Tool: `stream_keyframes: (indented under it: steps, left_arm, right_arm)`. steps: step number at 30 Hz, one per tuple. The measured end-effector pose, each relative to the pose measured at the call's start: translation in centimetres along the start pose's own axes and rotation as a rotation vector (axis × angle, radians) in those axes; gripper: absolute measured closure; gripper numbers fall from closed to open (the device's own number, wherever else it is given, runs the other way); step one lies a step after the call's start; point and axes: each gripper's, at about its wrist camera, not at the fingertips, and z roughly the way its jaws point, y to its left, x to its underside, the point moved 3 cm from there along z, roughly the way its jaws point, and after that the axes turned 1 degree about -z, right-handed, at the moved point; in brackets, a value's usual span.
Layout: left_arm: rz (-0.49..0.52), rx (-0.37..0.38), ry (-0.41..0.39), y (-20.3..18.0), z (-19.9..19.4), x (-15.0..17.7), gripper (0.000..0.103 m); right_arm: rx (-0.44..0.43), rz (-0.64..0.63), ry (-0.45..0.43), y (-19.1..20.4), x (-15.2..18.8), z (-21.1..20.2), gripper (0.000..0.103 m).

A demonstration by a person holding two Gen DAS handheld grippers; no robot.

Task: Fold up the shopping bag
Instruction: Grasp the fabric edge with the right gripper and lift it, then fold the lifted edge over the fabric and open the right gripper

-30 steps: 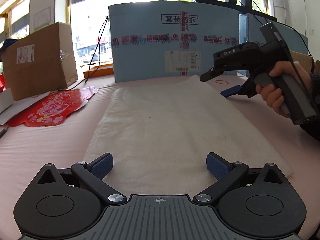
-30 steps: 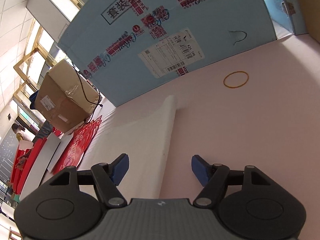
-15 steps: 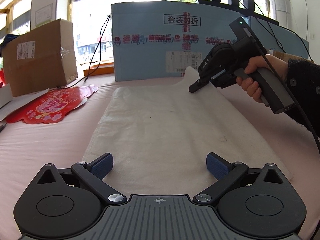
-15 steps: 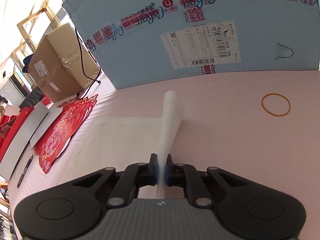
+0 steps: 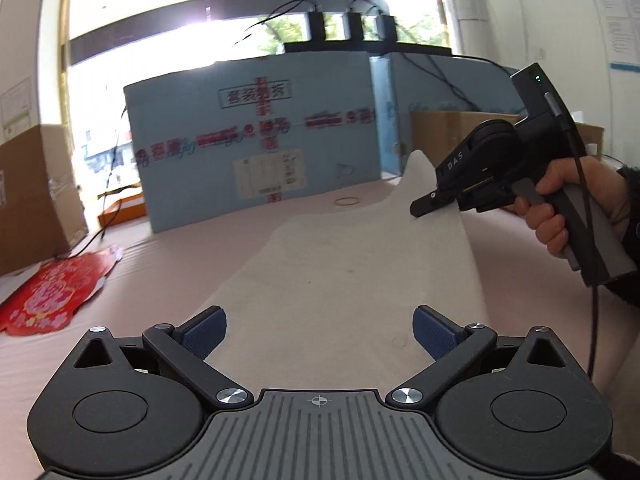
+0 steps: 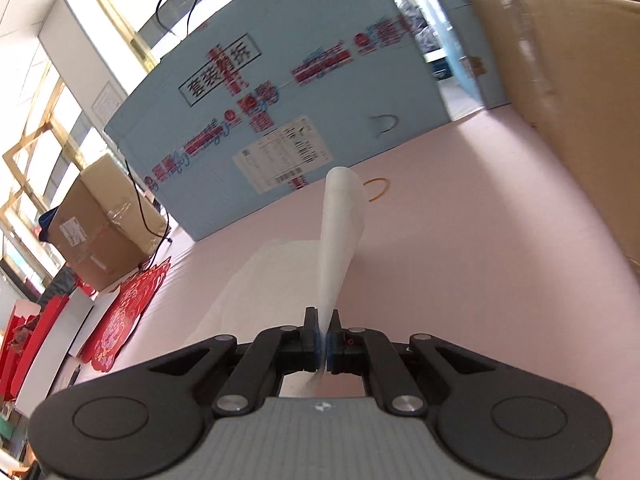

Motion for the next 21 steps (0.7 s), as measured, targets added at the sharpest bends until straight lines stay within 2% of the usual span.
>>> stream_keyframes:
  steps: [5, 9, 14, 21]
  left_arm:
    - [0.142, 0.169, 0.009, -5.2, -0.8, 0.3, 0.002]
    - [0.236, 0.219, 0.037, -8.0, -1.0, 1.4, 0.002]
    - [0.245, 0.206, 0.059, -8.7, -0.6, 1.8, 0.002]
    - [0.282, 0.052, 0.062, -6.1, 0.7, 0.8, 0.002]
  right_arm:
    - [0.055, 0.083, -0.11, -3.5, 3.7, -6.0, 0.1]
    - [0.062, 0.149, -0.161, -5.4, 6.0, -9.0, 0.1]
    - [0.045, 0.181, -0.215, -5.8, 7.2, -11.0, 0.1]
    - [-0.018, 0.303, -0.22, -6.9, 7.8, -11.4, 0.1]
